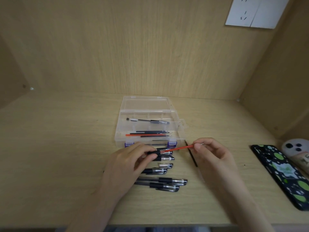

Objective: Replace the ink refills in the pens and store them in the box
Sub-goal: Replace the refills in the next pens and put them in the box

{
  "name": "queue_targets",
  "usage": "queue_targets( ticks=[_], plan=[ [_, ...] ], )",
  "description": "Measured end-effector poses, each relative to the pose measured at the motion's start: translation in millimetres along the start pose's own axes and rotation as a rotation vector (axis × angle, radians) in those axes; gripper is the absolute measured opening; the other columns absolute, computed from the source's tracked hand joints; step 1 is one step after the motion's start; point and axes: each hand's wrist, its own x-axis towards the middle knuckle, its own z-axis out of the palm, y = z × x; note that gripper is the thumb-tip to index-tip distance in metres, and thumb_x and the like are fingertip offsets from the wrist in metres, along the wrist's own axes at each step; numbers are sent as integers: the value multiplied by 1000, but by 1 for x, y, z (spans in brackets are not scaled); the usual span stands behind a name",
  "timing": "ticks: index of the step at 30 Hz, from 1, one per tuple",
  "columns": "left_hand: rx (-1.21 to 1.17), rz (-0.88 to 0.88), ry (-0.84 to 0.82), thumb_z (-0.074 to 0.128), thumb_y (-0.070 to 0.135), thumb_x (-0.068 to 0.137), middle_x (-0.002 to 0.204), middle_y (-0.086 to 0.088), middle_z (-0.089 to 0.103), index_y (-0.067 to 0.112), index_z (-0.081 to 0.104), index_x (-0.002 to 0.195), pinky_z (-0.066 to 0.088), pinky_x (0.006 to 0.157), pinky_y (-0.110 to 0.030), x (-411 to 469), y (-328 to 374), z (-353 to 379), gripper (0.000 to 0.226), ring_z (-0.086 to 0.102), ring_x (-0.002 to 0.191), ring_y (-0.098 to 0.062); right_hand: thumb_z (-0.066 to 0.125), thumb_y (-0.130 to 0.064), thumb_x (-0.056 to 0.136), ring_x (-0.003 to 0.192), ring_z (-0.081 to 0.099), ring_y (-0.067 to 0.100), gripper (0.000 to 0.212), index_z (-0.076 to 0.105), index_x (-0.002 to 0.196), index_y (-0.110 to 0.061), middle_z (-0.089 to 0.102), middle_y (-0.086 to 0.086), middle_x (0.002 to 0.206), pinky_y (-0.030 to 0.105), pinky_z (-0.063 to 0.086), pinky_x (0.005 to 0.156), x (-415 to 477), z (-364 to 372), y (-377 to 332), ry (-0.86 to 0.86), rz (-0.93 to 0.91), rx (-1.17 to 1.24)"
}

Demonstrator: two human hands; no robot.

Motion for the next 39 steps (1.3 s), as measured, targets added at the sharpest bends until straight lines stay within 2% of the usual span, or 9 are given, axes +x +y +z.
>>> queue_targets(
  ticks=[5,9,12,15,20,24,27,33,39],
  plan=[
    [7,-38,4,45,43,92,83,18,60,23,65,97,48,56,-18,-1,1,-2,29,58,69,2,61,-13,75,65,69,13,5,61,80,-12,74,11,81,15,49,48,6,1,-6,101,51,393],
    [-52,-164,124,45,43,88,69,20,50,25,58,101,38,52,-4,1,5,-5,25,53,67,9,57,-12,87,60,66,7,9,63,82,-15,74,5,76,14,50,49,13,-7,-14,222,5,384],
    [-102,-180,115,49,56,82,68,19,52,32,56,105,35,48,-5,2,7,-6,33,50,58,0,64,-15,81,66,69,11,5,66,85,-12,74,14,86,16,52,51,10,-3,-13,122,1,294],
    [-166,-76,78,51,61,83,73,31,54,31,62,99,35,51,-5,3,8,-7,37,49,53,-1,78,-25,68,75,71,18,25,69,87,-11,72,21,94,18,53,53,6,12,-7,-33,8,263],
    [-127,44,79,62,44,78,71,45,37,20,73,93,32,59,5,3,10,-6,30,43,61,27,70,-13,71,76,71,19,12,71,82,-13,72,21,96,19,54,53,-1,37,0,-84,60,328],
    [-122,24,82,60,40,81,80,32,59,25,72,95,43,61,-3,0,2,-4,24,53,69,20,60,-7,80,72,70,13,8,63,87,-8,74,12,92,14,47,48,6,26,-12,46,27,377],
    [-105,-24,107,62,40,82,80,22,68,25,72,95,52,59,-17,-1,-1,-3,22,61,68,8,64,-10,82,59,57,1,4,64,85,-10,72,-3,74,11,39,49,10,8,-22,125,-45,31],
    [-75,-16,93,63,38,81,78,28,58,23,71,93,41,59,-2,1,5,-2,20,53,67,17,79,-35,69,56,47,0,23,62,68,-20,58,-13,59,21,40,56,3,7,5,-133,-51,-913],
    [-60,-20,69,61,41,82,77,29,56,24,71,94,43,55,-6,0,2,-3,24,52,64,14,82,-26,67,58,49,-1,24,58,66,-28,59,-9,66,16,41,58,6,15,6,-234,-59,-989]
  ],
)
